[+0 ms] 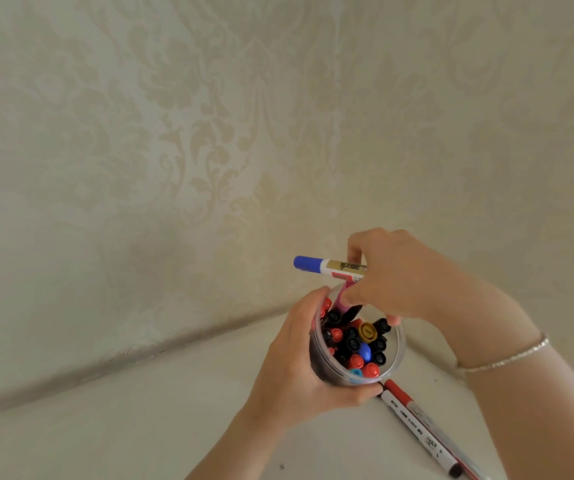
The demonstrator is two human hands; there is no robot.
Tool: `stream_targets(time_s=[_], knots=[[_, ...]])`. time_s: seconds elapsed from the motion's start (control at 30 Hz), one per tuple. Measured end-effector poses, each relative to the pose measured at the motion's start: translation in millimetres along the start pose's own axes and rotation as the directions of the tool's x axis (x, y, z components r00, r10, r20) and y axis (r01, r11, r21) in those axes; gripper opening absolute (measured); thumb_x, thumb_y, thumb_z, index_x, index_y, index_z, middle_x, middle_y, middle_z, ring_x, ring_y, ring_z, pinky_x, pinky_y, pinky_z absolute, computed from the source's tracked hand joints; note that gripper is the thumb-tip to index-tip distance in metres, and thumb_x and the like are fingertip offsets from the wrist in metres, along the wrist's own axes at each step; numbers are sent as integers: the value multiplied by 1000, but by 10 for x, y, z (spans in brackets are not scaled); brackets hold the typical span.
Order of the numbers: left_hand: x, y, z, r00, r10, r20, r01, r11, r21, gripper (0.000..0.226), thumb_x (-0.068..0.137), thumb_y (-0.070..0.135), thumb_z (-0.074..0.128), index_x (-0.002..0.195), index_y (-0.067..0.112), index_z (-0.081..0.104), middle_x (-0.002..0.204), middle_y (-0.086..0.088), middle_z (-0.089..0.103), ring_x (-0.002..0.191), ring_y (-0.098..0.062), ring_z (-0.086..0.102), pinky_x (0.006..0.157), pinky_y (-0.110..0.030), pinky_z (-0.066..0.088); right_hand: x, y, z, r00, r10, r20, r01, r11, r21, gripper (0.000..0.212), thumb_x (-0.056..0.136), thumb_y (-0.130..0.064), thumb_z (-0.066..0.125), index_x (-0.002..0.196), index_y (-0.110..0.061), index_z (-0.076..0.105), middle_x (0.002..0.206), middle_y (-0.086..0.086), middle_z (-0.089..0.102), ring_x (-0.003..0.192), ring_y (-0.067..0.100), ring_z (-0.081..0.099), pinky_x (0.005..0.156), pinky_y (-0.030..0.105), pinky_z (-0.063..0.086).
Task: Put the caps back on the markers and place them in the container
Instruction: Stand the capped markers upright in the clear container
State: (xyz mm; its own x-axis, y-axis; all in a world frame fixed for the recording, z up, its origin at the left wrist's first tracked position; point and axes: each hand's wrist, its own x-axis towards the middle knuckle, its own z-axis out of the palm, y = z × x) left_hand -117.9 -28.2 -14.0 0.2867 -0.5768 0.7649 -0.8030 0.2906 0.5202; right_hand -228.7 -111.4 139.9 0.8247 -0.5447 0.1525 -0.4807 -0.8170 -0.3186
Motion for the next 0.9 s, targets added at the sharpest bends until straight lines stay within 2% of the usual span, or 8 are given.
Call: stream_targets(time_s=[0.2, 0.3, 0.37, 0.47, 0.6, 0.67, 0.77, 0.9], knots=[[39, -9, 31, 999, 10, -34, -11, 1000, -21, 103, 58, 26, 93, 142, 11, 34, 135, 3, 52, 125, -21, 54, 98, -38, 49, 73, -18, 249, 996, -8, -93, 1, 997, -74, 12, 84, -14, 57, 93, -11, 50, 86, 10, 65, 67, 28, 67, 69, 40, 58], [23, -59, -7, 999, -24, -38, 21, 997, -68, 103, 60, 25, 92, 143, 17, 33, 134, -1, 53, 124, -24, 55, 99, -40, 48, 63, -13, 159, 999, -30, 30, 28, 997, 77, 13, 85, -20, 61, 92, -10, 57, 82, 7, 71, 48, 16, 61, 54, 26, 54], [-11, -92, -48, 996, -44, -73, 38, 996, -82, 104, 58, 27, 92, 142, 17, 32, 134, -1, 52, 124, -23, 54, 99, -38, 48, 8, -11, 44, 992, -86, 94, 57, 959, 276, 15, 86, -25, 65, 89, -11, 63, 73, 3, 73, 31, 7, 46, 37, 17, 40], [-56, -86, -90, 995, -32, -97, 23, 995, -94, 102, 57, 31, 91, 140, 23, 33, 135, 2, 50, 125, -22, 53, 100, -33, 46, -59, -3, -70, 991, 0, -135, 65, 877, 476, 25, 85, -41, 63, 82, -17, 60, 61, 1, 70, 27, 4, 36, 38, 19, 33], [-117, -55, -96, 998, -21, -53, 16, 996, -83, 104, 53, 33, 93, 137, 43, 33, 135, 6, 50, 125, -24, 52, 100, -41, 46, -61, 0, -110, 960, 43, -278, 100, 871, 481, 37, 81, -48, 60, 71, -15, 49, 58, 0, 52, 40, 12, 38, 50, 27, 34], [-138, -51, -98, 998, -15, -57, 10, 997, -78, 106, 51, 32, 95, 137, 46, 33, 135, 6, 49, 125, -24, 52, 100, -46, 46, -30, 62, -106, 974, 29, -226, 65, 916, 397, 31, 80, -37, 65, 71, -15, 45, 60, 1, 50, 50, 16, 44, 54, 29, 40], [-131, -16, -114, 997, -8, -81, -1, 994, -107, 103, 52, 29, 94, 134, 48, 36, 133, 7, 51, 124, -25, 53, 99, -45, 47, 1, 144, -49, 997, -32, 63, 10, 950, 311, 23, 79, -22, 68, 75, -13, 47, 67, 3, 57, 61, 18, 55, 60, 32, 51], [-90, 67, -145, 998, 39, -51, -48, 976, -210, 104, 52, 6, 93, 132, 45, 40, 130, 14, 53, 119, -15, 56, 97, -26, 47, 65, 233, 140, 974, -47, 220, -14, 962, 272, 14, 78, -7, 63, 80, -10, 50, 68, 7, 57, 57, 17, 55, 57, 24, 50]])
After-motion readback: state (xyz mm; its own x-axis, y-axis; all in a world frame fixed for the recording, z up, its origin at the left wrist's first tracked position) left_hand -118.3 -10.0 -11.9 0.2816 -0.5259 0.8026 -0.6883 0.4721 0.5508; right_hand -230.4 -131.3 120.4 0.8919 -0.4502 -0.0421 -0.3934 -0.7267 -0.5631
